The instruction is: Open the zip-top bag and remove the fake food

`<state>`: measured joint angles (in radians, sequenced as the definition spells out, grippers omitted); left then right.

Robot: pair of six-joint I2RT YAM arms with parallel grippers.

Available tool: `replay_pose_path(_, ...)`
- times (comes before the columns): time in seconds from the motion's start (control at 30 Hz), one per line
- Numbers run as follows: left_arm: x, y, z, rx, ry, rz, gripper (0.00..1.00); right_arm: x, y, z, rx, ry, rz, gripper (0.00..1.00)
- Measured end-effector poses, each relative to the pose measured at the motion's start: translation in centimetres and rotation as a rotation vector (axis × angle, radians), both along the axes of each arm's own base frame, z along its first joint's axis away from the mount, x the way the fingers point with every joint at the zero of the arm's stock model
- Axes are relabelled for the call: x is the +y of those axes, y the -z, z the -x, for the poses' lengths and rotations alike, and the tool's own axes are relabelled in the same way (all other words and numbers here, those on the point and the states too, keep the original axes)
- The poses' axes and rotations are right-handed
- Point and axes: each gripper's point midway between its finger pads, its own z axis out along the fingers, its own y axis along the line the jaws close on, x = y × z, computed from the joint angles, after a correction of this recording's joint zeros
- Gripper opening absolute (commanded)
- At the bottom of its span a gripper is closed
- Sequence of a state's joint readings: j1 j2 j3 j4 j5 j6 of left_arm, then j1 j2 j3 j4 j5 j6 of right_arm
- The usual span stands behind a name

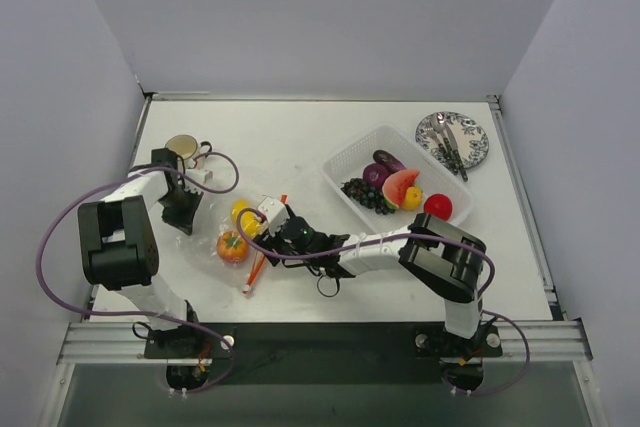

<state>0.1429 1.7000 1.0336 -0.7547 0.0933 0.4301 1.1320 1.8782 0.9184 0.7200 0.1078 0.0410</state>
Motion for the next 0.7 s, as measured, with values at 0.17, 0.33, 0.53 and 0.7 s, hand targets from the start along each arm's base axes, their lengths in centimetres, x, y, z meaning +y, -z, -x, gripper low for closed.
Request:
replay_pose_path(0.17, -0.1, 0.1, 0.0, 0.002, 0.004, 0.001, 0.00, 1.0, -0.3, -0.1, -0.003, -0.023, -0.008, 0.72)
replay_pose_path(0.33, -0.3, 0.1, -0.1, 0.000, 0.010, 0.000, 0.00, 2.8, -1.3, 0.3, -0.036, -0.061, -0.002, 0.74)
replay_pose_path(0.53, -0.3, 0.1, -0.1, 0.000, 0.010, 0.001, 0.00, 3.4, -1.2, 1.1, -0.058, -0.081, 0.026, 0.83)
replay_pose_path(0.7, -0.4, 0.1, -0.1, 0.001, 0.013, 0.001, 0.00, 4.6, -0.2, -0.5, -0.073, -0.064, 0.041, 0.99)
